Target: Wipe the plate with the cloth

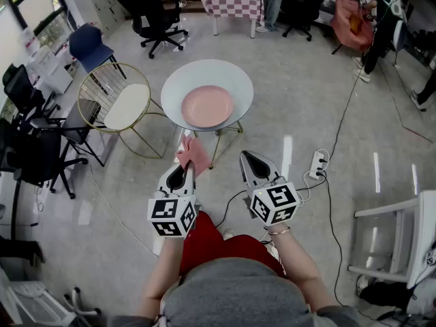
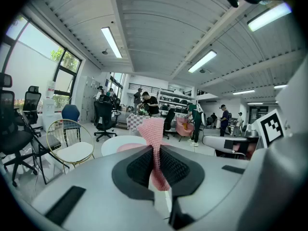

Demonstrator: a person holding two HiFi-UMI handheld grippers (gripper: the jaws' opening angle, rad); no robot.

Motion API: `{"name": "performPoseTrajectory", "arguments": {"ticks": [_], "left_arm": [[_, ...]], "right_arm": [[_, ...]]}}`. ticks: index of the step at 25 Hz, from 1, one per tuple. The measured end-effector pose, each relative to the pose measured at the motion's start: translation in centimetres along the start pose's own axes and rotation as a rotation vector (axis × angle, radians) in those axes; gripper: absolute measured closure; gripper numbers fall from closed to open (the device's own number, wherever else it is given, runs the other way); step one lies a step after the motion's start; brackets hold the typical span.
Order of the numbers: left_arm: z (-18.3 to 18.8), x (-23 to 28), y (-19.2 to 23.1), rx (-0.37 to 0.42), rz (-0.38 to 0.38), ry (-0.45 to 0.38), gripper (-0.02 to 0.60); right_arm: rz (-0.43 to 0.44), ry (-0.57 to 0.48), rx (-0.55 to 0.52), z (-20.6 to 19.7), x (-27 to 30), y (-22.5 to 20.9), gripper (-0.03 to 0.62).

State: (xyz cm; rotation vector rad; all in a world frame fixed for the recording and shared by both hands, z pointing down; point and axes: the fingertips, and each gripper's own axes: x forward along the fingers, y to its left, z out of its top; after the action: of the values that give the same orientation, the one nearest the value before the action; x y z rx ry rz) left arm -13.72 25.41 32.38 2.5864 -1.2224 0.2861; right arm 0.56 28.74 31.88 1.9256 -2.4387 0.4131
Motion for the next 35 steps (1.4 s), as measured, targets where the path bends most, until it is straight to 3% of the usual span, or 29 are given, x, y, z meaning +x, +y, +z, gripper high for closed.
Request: {"name": "performPoseTrajectory", "arguments": {"ticks": [20, 28, 35], "left_arm": [[1.0, 4.2, 2.1, 0.009, 0.039, 0.003, 0.545], [0.9, 9.2, 7.1, -0.017, 0.082, 0.021, 0.545], [2.0, 17.5, 11.9, -0.062, 0.093, 0.065, 0.545]], "right_arm": [[0.012, -0.008, 0.030, 0.3, 2.6, -3.5, 0.565], [-0.007, 0.026, 0.056, -0.3, 7.6, -6.3, 0.565], [-0.036, 0.070, 0.088, 0.6, 15.4, -11.3, 0.565]]}}
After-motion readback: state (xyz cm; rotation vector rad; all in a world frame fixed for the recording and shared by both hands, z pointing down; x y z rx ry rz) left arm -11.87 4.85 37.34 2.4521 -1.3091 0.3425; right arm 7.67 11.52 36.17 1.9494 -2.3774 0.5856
